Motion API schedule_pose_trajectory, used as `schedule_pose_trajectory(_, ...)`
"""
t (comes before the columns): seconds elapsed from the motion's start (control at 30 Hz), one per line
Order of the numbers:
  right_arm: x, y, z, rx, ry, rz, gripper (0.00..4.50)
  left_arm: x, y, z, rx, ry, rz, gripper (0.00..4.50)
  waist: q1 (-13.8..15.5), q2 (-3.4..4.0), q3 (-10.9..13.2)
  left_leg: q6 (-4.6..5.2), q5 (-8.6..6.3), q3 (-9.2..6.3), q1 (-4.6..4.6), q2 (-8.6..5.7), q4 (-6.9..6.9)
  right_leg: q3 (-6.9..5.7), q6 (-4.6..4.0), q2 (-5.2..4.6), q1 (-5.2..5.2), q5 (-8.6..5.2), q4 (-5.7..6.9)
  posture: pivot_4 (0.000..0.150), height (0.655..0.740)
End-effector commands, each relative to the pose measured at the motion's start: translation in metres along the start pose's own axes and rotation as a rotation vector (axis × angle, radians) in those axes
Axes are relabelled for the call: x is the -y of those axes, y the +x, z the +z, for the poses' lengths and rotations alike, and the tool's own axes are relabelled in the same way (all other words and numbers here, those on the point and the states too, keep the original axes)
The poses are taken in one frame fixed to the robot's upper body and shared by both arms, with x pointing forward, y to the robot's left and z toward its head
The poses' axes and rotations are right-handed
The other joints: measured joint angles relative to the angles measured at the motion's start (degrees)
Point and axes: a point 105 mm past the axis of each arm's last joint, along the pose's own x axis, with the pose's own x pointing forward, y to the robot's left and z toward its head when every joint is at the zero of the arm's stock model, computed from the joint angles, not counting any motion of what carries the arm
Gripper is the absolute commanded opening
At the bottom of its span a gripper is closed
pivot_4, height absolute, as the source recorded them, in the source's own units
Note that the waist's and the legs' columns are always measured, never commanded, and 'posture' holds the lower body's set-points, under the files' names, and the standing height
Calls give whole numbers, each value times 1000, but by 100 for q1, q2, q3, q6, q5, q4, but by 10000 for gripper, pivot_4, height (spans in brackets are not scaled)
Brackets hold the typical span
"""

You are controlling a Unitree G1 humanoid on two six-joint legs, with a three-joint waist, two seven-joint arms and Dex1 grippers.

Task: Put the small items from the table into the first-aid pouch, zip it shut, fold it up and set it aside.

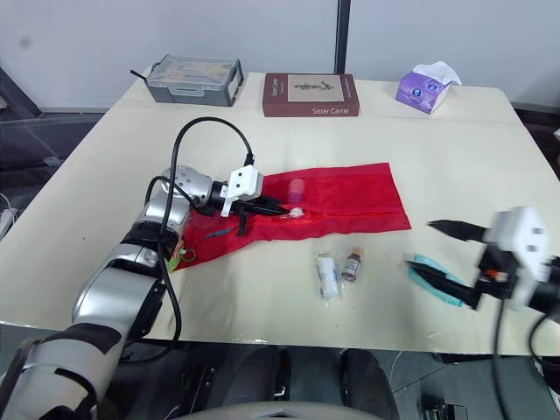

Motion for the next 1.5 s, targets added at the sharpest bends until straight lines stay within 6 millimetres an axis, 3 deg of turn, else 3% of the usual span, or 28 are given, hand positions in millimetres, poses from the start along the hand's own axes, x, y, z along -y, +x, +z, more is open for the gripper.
schedule_pose_trajectory(0.03, -5, -27, 10, -19, -51, 4, 38984, -2, -10, 10, 10, 83, -13, 0, 8, -1, -1, 0, 0, 1, 3, 0, 0, -2, 0, 1, 2, -1, 0, 1500, 7400)
schedule_pose_trajectory(0.2, -17, -47, 12, -56, -29, 17, 38984, -6, -4, 15, 11, 118, -51, 0, 15, -2, -2, 0, 0, 0, 1, 0, 1, -1, 12, 1, 2, -14, -3, 1500, 7400)
schedule_pose_trajectory(0.37, -34, -27, 19, -12, 6, 55, 38984, -13, 20, 27, 30, 142, -55, 0, 16, -3, -2, 0, -1, -5, -1, -1, 1, 0, 14, -1, 3, -14, -6, 1500, 7400)
schedule_pose_trajectory(0.5, -53, 3, 17, 1, 33, 84, 38984, -11, 33, 31, 44, 154, -75, 0, 8, -4, -1, 0, -1, -8, -2, 0, -1, 0, 16, 0, 2, -12, -7, 1500, 7400)
schedule_pose_trajectory(0.67, -73, 58, 10, 40, 109, 68, 38984, -8, 42, 35, 64, 157, -91, 0, -9, -11, -6, 0, -1, -13, 0, 3, 6, 5, -4, -1, 1, -14, -2, 1500, 7400)
schedule_pose_trajectory(0.73, -70, 81, -4, -41, 158, -29, 38984, -8, 41, 37, 67, 153, -103, 0, -1, -18, -7, 0, -1, -11, 0, -3, 6, 7, -15, -4, 1, -9, -3, 1500, 7400)
schedule_pose_trajectory(0.8, -86, 100, -16, -91, 318, -10, 38984, -6, 41, 34, 61, 151, -113, 0, -9, -26, -7, 1, -1, -11, -3, -1, 6, 6, -22, -4, 0, -12, -7, 1500, 7400)
schedule_pose_trajectory(1.03, -108, 151, -14, -136, 488, 22, 38984, -6, 28, 27, 47, 132, -100, 0, -6, -17, -9, 1, -1, -15, -4, 3, 6, 9, -11, -1, -5, -3, 3, 1500, 7400)
schedule_pose_trajectory(1.23, -98, 164, -29, -246, 529, -43, 38984, -5, 25, 21, 25, 130, -86, 0, 1, -23, -11, 3, -1, -14, -4, 2, 6, 11, -3, -3, -4, 1, 5, 1500, 7400)
schedule_pose_trajectory(1.5, -89, 155, -34, -291, 500, -102, 38984, -6, 29, 23, 41, 119, -60, 0, -10, -22, -11, 4, -2, -15, -2, 4, 6, 9, -3, -1, -4, 1, 9, 1500, 7400)
